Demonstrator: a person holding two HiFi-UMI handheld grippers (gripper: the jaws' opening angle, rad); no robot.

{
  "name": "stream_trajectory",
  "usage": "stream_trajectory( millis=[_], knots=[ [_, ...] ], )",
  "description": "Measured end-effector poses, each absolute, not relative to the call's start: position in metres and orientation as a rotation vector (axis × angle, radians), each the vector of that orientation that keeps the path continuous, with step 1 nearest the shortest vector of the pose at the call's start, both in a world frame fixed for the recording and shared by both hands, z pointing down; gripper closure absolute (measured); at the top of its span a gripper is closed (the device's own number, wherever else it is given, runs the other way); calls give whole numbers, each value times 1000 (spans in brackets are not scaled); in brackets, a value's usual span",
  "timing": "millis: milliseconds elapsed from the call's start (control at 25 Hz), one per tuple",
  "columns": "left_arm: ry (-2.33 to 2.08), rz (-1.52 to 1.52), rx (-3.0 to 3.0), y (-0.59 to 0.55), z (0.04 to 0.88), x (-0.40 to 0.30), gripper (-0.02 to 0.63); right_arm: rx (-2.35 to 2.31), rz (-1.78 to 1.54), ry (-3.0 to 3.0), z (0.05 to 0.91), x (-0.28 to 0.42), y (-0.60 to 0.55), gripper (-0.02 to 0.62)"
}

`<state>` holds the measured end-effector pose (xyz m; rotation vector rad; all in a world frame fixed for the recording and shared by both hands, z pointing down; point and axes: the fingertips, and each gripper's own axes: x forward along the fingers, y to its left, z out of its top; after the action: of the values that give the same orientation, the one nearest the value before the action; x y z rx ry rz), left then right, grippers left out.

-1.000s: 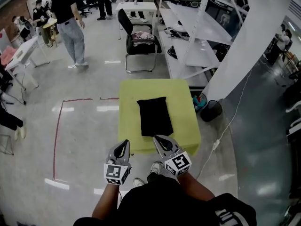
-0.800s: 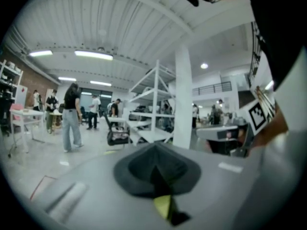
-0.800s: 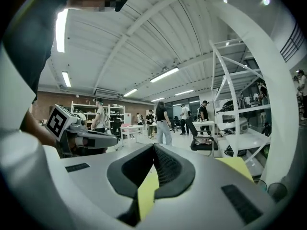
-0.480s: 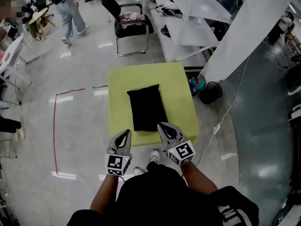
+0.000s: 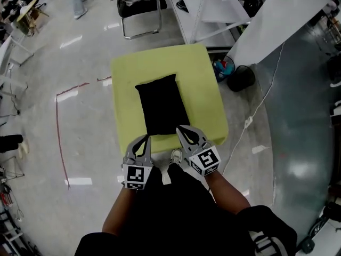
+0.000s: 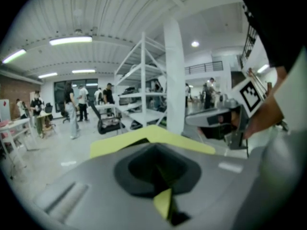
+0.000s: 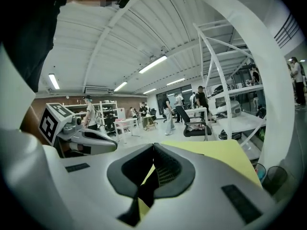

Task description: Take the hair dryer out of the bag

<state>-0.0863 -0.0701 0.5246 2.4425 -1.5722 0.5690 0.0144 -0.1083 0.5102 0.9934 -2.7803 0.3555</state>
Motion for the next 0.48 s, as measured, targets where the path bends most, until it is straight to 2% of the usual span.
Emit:
stream_trajectory(
  millis=[320, 400, 480],
  knots=[
    [-1438, 866, 2558, -78, 582, -69, 598, 1078, 414, -2693, 550, 19, -112, 589],
    [-1389, 987, 2569, -75, 606, -67, 480, 1085, 432, -2676, 558, 19, -110, 588],
    [-1339, 1113, 2577, -73, 627, -67, 417, 1083, 446, -2662, 564, 19, -106, 589]
  ],
)
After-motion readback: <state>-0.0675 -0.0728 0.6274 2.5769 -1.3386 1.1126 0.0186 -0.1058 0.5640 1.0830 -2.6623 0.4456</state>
